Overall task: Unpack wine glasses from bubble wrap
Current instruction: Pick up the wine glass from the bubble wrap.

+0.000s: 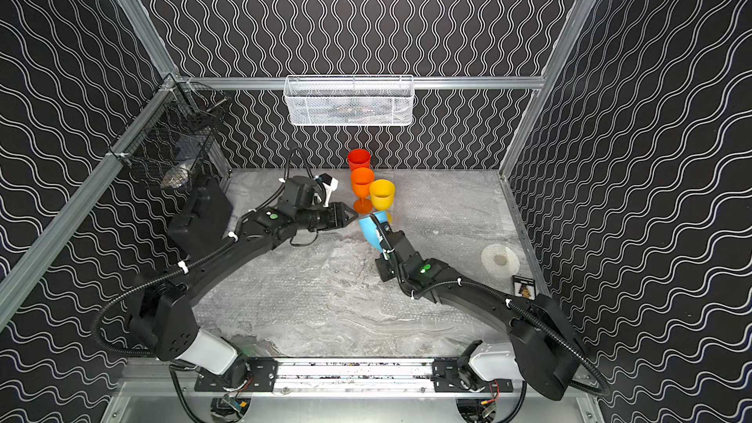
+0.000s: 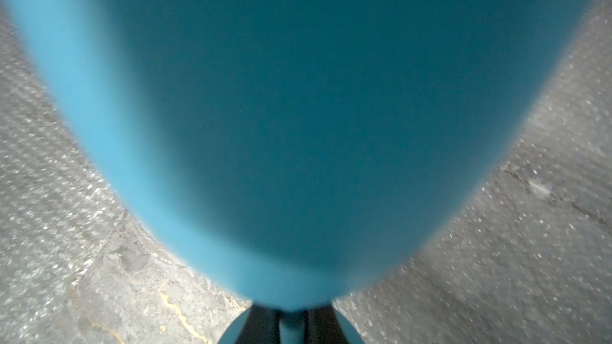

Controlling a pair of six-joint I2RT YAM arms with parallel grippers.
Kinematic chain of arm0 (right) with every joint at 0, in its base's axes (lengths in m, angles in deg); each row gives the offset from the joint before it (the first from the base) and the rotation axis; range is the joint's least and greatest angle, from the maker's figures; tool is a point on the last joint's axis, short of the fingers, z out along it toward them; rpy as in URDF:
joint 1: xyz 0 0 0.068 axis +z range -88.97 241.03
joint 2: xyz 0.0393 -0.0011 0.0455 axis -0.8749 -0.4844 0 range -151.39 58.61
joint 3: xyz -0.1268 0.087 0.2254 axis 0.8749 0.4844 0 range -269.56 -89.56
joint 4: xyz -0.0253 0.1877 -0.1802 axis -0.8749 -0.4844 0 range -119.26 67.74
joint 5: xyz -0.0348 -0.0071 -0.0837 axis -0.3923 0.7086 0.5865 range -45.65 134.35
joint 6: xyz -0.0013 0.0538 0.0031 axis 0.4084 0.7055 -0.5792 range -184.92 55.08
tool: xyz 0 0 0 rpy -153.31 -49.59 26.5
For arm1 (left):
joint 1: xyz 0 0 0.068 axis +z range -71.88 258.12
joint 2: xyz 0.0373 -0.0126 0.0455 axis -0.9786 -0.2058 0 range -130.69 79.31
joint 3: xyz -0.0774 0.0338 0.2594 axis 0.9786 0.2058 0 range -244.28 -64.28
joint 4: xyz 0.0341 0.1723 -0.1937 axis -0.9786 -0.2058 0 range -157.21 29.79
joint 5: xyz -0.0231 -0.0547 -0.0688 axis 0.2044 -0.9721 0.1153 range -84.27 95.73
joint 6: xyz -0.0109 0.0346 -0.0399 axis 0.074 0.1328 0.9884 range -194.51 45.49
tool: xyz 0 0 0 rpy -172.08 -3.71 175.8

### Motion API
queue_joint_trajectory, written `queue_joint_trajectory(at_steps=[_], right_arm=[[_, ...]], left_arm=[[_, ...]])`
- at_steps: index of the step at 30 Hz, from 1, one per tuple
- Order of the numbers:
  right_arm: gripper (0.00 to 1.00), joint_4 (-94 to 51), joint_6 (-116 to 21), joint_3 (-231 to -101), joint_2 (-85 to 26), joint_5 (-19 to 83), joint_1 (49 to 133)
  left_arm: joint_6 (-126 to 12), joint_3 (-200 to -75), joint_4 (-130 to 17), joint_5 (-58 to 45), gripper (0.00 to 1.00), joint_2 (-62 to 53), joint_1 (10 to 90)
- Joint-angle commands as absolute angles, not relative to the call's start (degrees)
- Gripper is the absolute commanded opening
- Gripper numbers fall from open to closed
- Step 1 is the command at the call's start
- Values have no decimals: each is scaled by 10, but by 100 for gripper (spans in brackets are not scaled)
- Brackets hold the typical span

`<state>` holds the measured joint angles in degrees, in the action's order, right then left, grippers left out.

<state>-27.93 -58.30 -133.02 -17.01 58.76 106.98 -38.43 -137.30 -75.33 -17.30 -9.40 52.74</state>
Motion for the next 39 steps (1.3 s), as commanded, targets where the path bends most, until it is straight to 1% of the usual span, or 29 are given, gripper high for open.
queue_joint_trajectory(at_steps=[1,4,9,18,25,30,36,39], right_arm=[[4,-187,-620,-1321,-162,630,1090],[4,-150,-634,-1309,-159,648,1108],[4,-110,-650,-1300,-164,649,1117],[4,-58,-661,-1286,-181,649,1124],[4,-33,-662,-1267,-178,653,1125],[4,-14,-663,-1254,-181,660,1125],[4,-6,-658,-1249,-194,667,1125],[5,-11,-654,-1250,-198,676,1125]], left_arm=[[-388,-1390,-816,-221,46,-88,543],[-393,-1402,-839,-248,46,-88,562],[-414,-1427,-884,-276,46,-91,582],[-420,-1448,-904,-357,45,-132,588],[-436,-1470,-930,-381,42,-166,589],[-455,-1494,-970,-386,38,-192,589],[-491,-1527,-1037,-371,34,-214,588],[-510,-1543,-1067,-359,30,-224,588]])
